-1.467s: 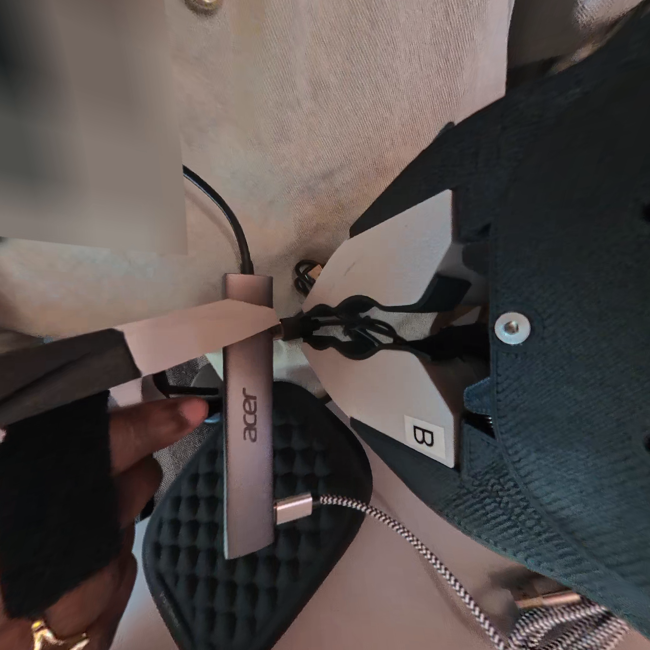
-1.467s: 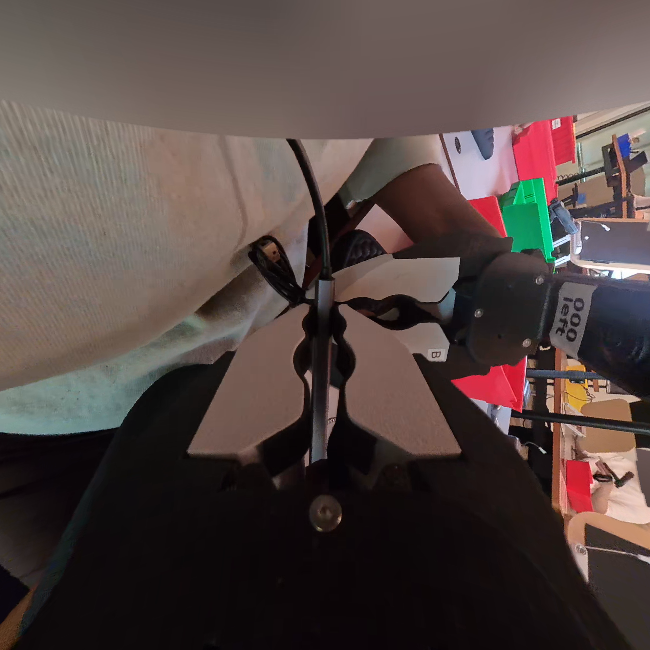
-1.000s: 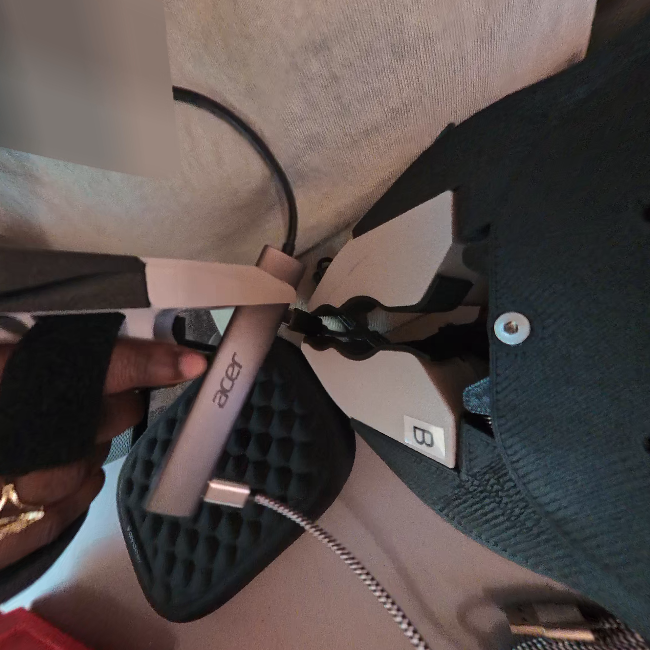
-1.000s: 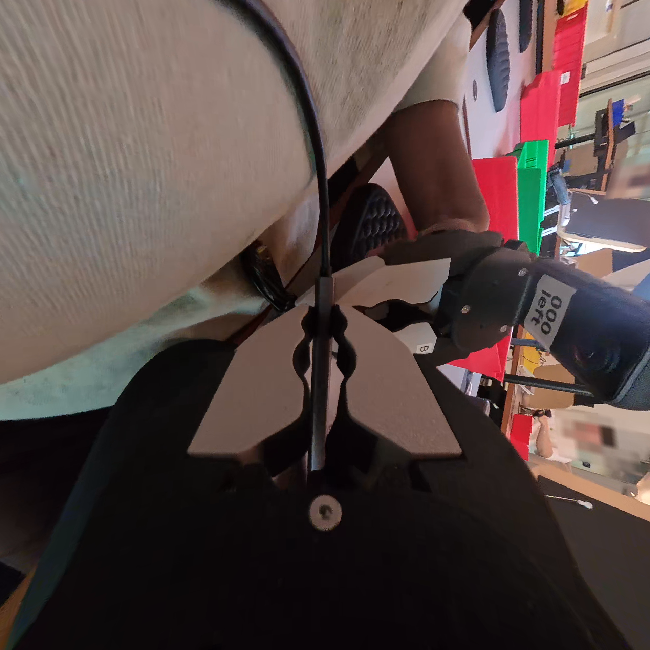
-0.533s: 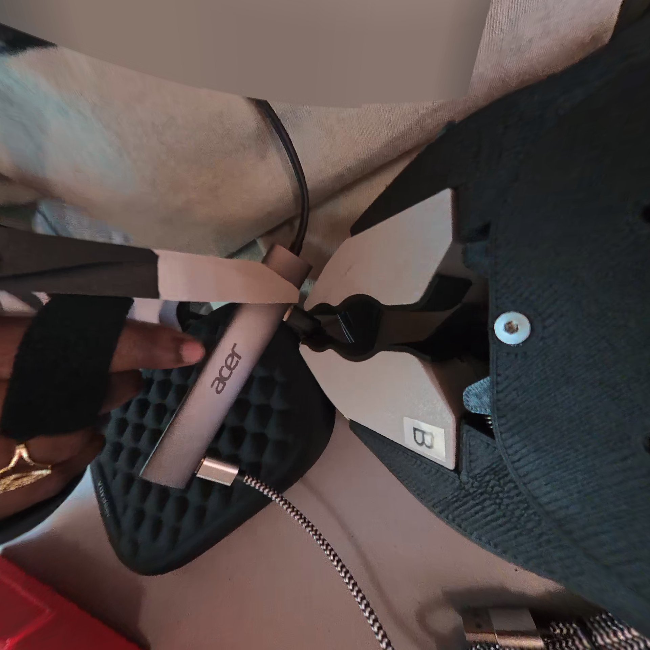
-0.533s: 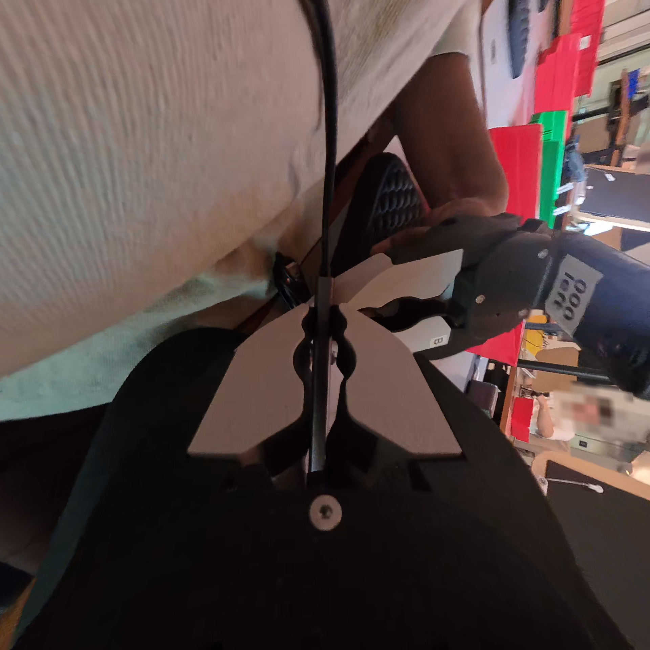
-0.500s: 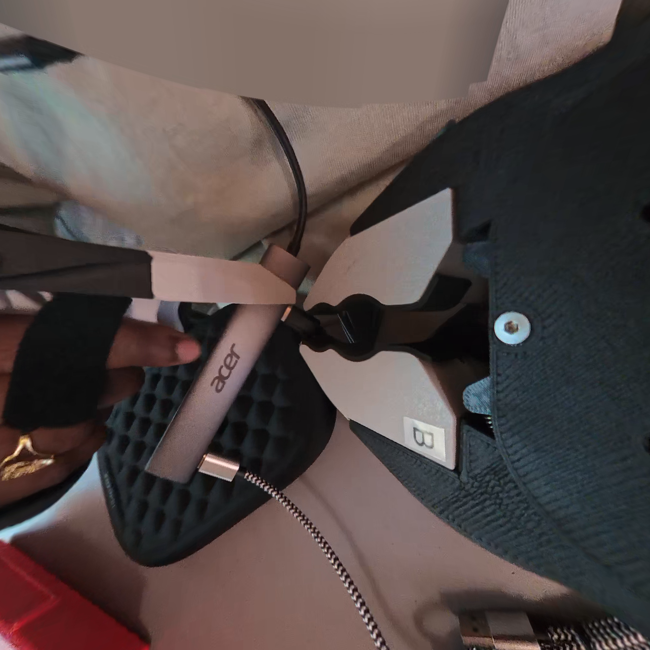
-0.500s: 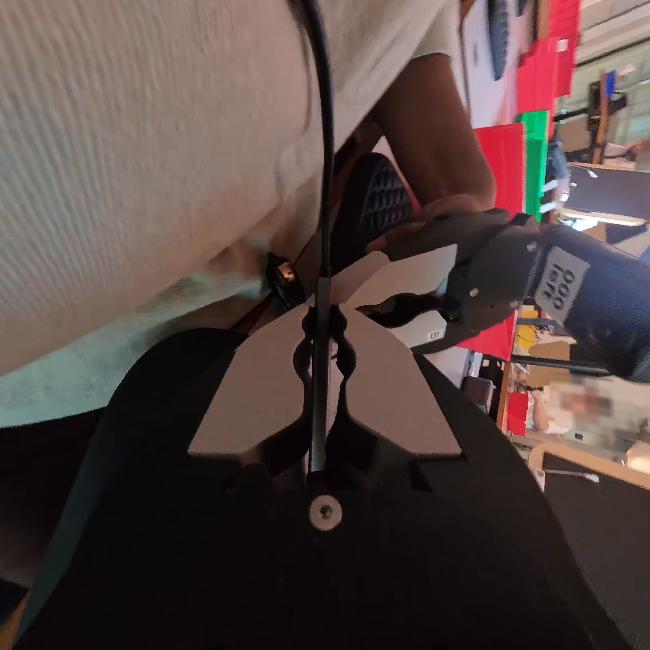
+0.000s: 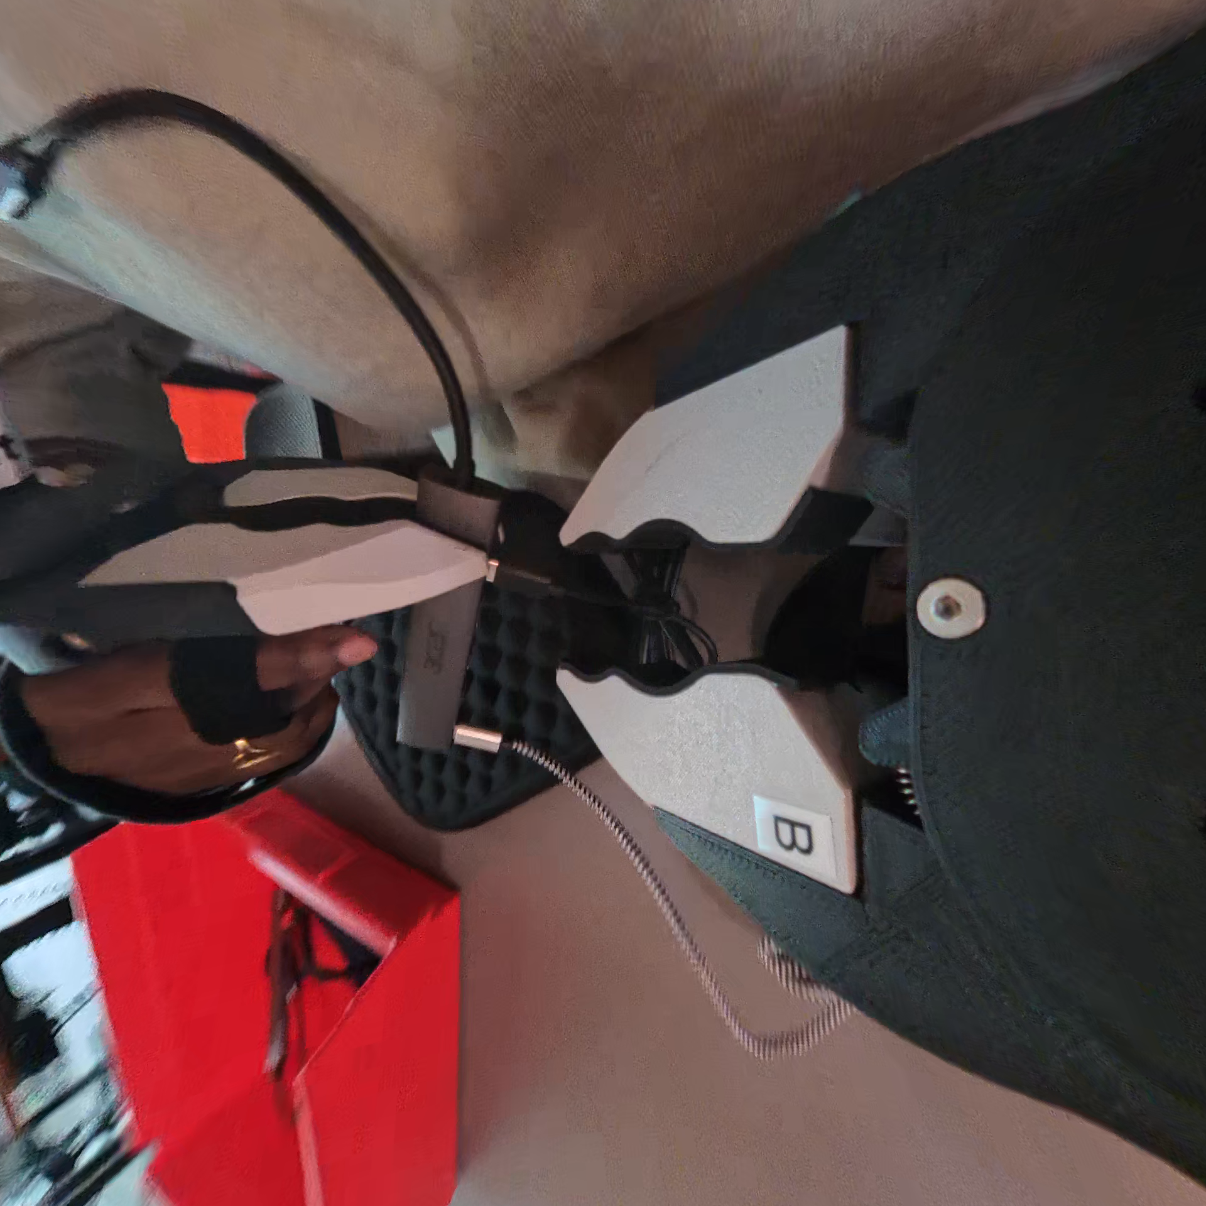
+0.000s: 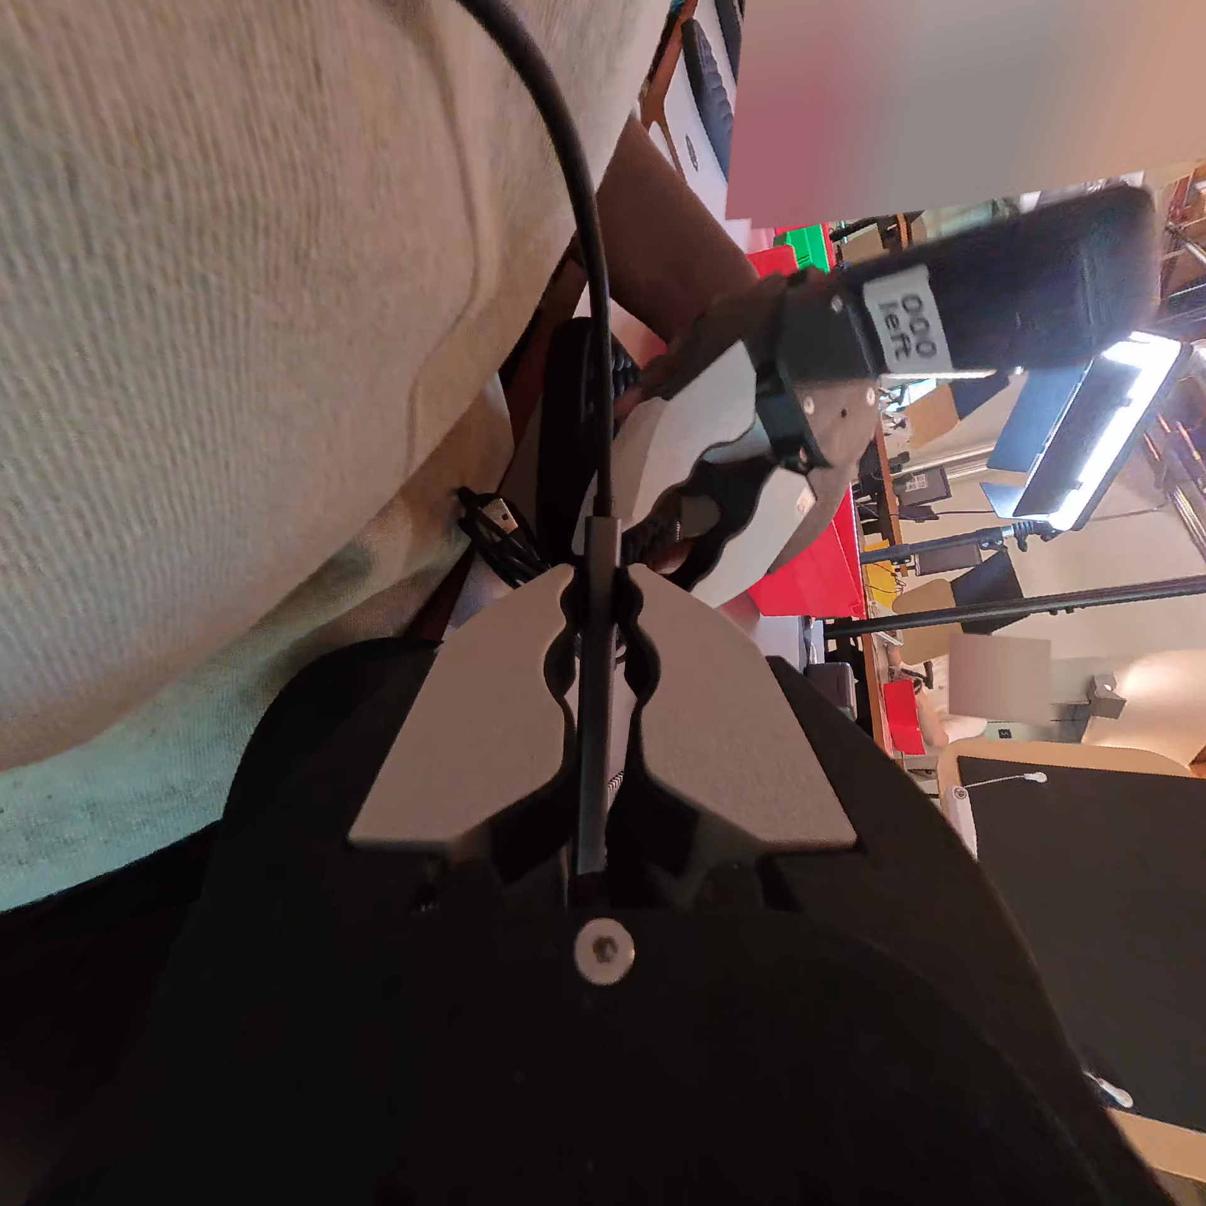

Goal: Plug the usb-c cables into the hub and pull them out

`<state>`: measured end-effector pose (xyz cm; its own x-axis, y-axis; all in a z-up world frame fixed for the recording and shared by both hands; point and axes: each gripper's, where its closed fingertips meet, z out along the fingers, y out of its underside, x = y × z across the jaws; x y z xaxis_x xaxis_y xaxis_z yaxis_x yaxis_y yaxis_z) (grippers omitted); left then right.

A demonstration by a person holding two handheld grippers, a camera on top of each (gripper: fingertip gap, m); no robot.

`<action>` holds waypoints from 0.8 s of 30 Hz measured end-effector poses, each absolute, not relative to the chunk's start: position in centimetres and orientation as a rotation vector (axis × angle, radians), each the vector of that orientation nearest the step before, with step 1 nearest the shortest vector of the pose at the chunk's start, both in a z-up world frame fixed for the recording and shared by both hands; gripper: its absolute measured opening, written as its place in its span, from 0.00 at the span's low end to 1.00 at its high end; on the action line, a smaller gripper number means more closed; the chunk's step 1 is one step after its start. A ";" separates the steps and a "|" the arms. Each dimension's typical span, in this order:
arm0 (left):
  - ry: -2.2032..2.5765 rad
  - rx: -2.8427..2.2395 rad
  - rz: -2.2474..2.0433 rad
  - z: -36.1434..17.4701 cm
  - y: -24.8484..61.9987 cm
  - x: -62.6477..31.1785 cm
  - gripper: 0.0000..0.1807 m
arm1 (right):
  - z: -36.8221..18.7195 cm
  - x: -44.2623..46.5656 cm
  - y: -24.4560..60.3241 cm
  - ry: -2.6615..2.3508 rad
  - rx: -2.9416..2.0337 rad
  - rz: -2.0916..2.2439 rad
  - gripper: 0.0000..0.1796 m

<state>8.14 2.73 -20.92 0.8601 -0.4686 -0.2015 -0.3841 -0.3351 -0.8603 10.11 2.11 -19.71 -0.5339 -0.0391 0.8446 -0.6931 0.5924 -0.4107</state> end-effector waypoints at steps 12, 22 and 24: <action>0.769 -1.720 0.518 -21.0 4.5 8.6 0.02 | -18.3 10.5 2.6 -1.966 0.389 1.187 0.05; 0.756 -1.796 0.584 -21.7 4.2 8.3 0.02 | -20.0 10.0 3.8 -1.976 0.339 0.942 0.05; 0.736 -1.812 0.593 -21.9 4.2 8.2 0.02 | -20.2 9.9 3.8 -1.969 0.340 0.902 0.05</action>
